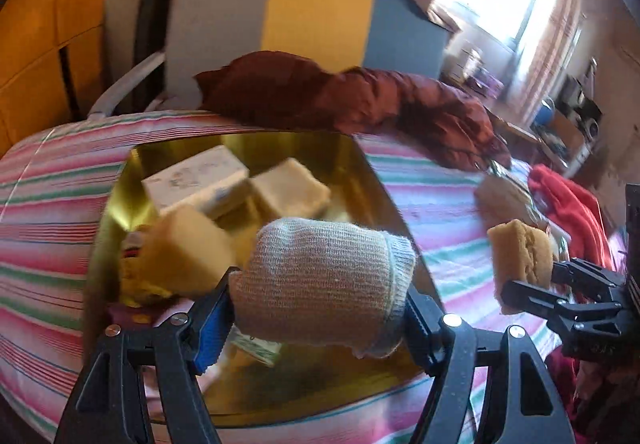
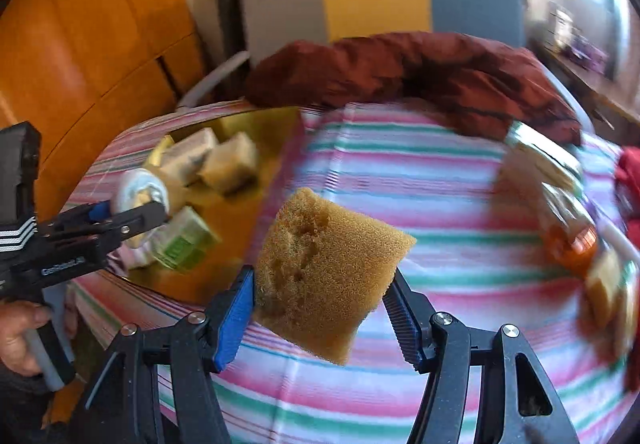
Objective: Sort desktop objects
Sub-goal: 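Carry the white sock and sponge over the gold tray and open both tools, then move both open tools back from the tray to the pile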
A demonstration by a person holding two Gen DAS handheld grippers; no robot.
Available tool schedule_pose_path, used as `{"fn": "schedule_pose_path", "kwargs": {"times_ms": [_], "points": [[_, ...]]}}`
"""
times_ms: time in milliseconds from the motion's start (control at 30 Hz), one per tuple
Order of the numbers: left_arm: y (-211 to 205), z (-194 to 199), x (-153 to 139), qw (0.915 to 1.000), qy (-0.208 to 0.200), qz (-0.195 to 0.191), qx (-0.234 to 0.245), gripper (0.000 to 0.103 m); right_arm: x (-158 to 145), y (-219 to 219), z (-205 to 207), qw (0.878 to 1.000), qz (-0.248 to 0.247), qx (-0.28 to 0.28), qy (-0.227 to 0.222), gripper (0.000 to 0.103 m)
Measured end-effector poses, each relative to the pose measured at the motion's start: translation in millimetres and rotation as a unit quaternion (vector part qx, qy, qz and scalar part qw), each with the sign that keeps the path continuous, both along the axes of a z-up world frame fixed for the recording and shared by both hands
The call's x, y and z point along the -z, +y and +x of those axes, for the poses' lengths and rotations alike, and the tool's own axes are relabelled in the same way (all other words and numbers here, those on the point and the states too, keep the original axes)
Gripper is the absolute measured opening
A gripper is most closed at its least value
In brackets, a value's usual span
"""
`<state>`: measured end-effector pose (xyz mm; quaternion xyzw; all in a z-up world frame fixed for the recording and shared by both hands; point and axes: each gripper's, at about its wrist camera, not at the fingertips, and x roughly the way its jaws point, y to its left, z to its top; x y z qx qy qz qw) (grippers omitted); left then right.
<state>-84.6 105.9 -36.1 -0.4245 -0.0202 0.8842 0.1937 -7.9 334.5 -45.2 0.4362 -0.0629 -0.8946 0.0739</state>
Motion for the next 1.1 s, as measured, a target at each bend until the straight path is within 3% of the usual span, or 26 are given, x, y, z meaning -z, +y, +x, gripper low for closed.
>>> {"fn": "schedule_pose_path", "kwargs": {"times_ms": [200,400,467,533,633,867,1100], "points": [[-14,-16,-7,0.9997,0.001,0.025,-0.009,0.074,-14,-35,-42,0.999,-0.022,-0.032,0.009,0.064],[-13,-53,-1,0.9996,0.003,-0.010,-0.027,0.075,-37,-54,-101,0.997,-0.059,-0.036,0.031,0.064],[-15,-64,5,0.9992,-0.014,-0.009,-0.037,0.076,-39,-59,-124,0.997,-0.059,-0.027,0.035,0.069],[-21,-69,8,0.9987,-0.018,-0.004,-0.047,0.080,-35,-60,-144,0.998,-0.060,-0.015,0.029,0.082],[-25,-63,7,0.9987,0.000,-0.004,-0.051,0.084,-27,-55,-160,0.997,-0.075,-0.001,0.013,0.085],[-32,-44,6,0.9976,0.012,-0.004,-0.068,0.084,-13,-42,-148,0.996,-0.088,0.008,-0.002,0.089],[-40,-16,5,0.9965,0.011,0.002,-0.083,0.084,7,-33,-101,0.996,-0.080,0.023,-0.017,0.089]]}}
